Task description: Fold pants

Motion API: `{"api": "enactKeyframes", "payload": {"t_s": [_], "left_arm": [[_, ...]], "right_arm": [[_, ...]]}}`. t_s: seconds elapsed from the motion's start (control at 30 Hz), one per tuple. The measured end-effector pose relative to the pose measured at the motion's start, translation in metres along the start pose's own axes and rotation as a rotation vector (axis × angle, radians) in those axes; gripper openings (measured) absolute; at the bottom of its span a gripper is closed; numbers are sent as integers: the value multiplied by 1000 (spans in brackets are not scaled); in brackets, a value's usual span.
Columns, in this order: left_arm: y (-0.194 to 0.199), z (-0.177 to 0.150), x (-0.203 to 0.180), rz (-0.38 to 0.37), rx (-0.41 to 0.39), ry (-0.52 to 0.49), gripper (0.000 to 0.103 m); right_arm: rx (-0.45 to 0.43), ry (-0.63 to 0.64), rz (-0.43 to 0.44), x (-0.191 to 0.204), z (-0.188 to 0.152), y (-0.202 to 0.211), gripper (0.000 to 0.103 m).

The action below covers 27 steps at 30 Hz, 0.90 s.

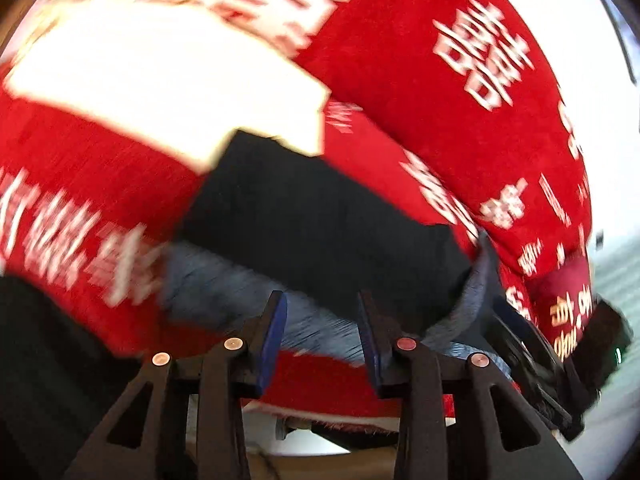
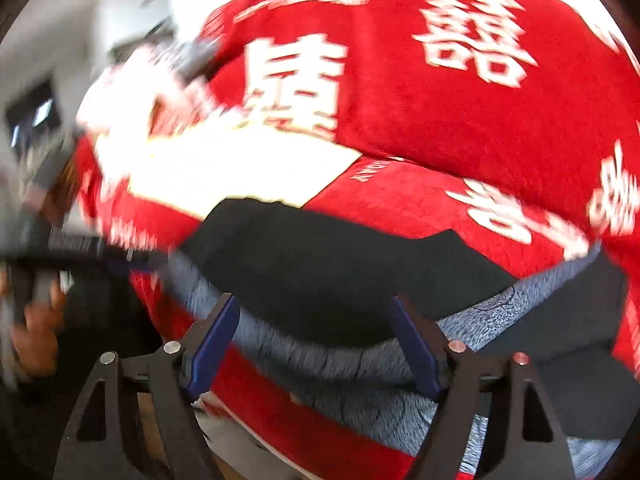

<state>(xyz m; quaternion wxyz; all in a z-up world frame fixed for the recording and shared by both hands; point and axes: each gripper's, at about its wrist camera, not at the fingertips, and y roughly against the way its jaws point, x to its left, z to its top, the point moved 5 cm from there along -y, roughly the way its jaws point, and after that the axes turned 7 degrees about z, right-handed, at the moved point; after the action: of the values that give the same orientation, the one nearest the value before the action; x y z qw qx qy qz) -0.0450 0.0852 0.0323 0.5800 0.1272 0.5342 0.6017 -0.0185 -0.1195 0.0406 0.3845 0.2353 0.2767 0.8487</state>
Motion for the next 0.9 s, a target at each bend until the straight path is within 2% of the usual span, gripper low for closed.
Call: {"api": "enactKeyframes", "payload": {"t_s": [0.07,0.1,0.13,0.17,0.2,0.27,0.37,0.43,0.5,0.57,0.7,0.77,0.83,0.9], "left_arm": [[-22,8,-26,4,21,-59,36],[-32,10,-34,20,32,-85,36],[-49,10,-46,55,52,-129,38],[-63,8,-52,90,75,-160,56],[-85,3,-56,170,121,-213,60],[-87,-3,-69,254,54,-313,60],[-84,-21,-74,347,37,-452,63],[-80,-27,-64,384,41,-447,76],[-72,-28,-53,360,54,-395,76],[-66,-22,-48,344,72,-350,76],[-61,-3,-60,310,70,-293,76],[-58,10,-78,274,72,-278,76],[-52,24,-102,248,47,-296,76],[-53,33,-122,225,52,-306,76]], "right_arm": [[82,-78,-99,-24,-7,-18,81],[149,-126,-171,-39,-16,-26,81],[179,-167,-202,-48,-24,-26,81],[180,-228,-213,-59,-32,-18,81],[163,-268,-218,-67,-36,-8,81],[125,-315,-276,-86,-41,21,81],[69,-360,-437,-130,-33,64,83],[45,-445,-526,-167,-20,83,87],[36,-547,-578,-206,-1,89,90],[44,-614,-583,-236,19,80,91],[159,-686,-569,-278,57,24,92],[274,-695,-574,-293,59,-7,92],[449,-709,-579,-307,41,-39,92],[555,-687,-601,-310,21,-58,93]]}}
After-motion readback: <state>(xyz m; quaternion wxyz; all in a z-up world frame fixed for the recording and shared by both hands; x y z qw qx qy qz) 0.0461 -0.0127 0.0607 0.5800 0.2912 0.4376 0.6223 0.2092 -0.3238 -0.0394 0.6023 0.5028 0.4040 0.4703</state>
